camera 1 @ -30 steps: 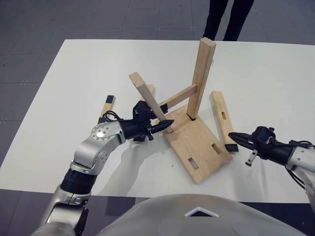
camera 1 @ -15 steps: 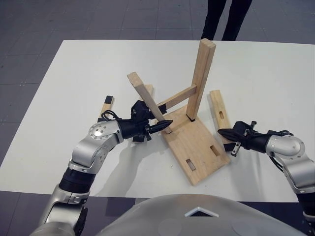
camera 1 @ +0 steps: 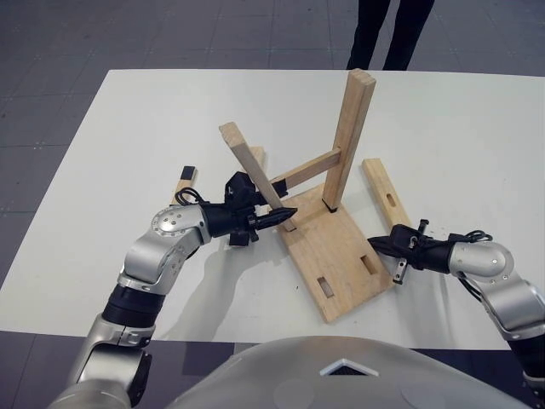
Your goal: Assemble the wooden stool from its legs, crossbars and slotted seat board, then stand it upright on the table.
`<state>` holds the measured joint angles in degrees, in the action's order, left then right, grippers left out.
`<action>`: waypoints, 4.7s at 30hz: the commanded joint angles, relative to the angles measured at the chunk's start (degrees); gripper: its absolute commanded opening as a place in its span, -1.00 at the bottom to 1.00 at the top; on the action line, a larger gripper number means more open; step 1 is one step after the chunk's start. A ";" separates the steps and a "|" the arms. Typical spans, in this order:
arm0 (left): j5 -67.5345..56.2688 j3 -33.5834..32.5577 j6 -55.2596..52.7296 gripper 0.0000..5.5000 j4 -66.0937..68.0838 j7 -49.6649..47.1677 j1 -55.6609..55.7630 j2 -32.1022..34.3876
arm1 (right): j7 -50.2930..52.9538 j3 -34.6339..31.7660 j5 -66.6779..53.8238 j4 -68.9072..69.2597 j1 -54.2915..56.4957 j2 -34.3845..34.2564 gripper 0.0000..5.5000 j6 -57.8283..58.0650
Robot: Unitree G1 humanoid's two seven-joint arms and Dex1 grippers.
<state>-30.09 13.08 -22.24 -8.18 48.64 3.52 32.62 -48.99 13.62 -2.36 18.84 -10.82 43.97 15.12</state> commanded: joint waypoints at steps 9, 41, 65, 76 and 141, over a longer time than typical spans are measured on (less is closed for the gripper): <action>3.84 1.15 5.87 -0.26 11.65 7.53 -0.93 0.23 | -1.21 -1.42 -2.03 5.62 -7.41 3.08 -0.96 2.56; 0.74 -10.08 9.92 0.54 -0.78 17.90 -14.40 4.70 | 0.10 -0.59 -1.16 4.82 -7.61 2.96 -0.96 3.09; 8.51 -18.49 8.06 0.54 -5.84 -3.98 -15.17 1.48 | 1.44 -2.22 -5.06 8.72 -9.29 3.27 -0.96 5.88; 5.58 -28.33 10.29 0.10 -6.81 -16.72 -10.63 -5.22 | 12.87 -13.93 -9.91 16.60 -5.47 -5.22 -0.96 9.77; 46.24 5.06 10.63 -0.96 -18.65 -51.01 -20.32 -31.18 | 47.28 3.02 13.47 15.23 -2.68 -39.94 -0.96 10.17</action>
<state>17.05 18.52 -12.37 -25.60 -4.32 -15.95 0.12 -0.15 18.06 12.59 34.47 -13.48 3.21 25.20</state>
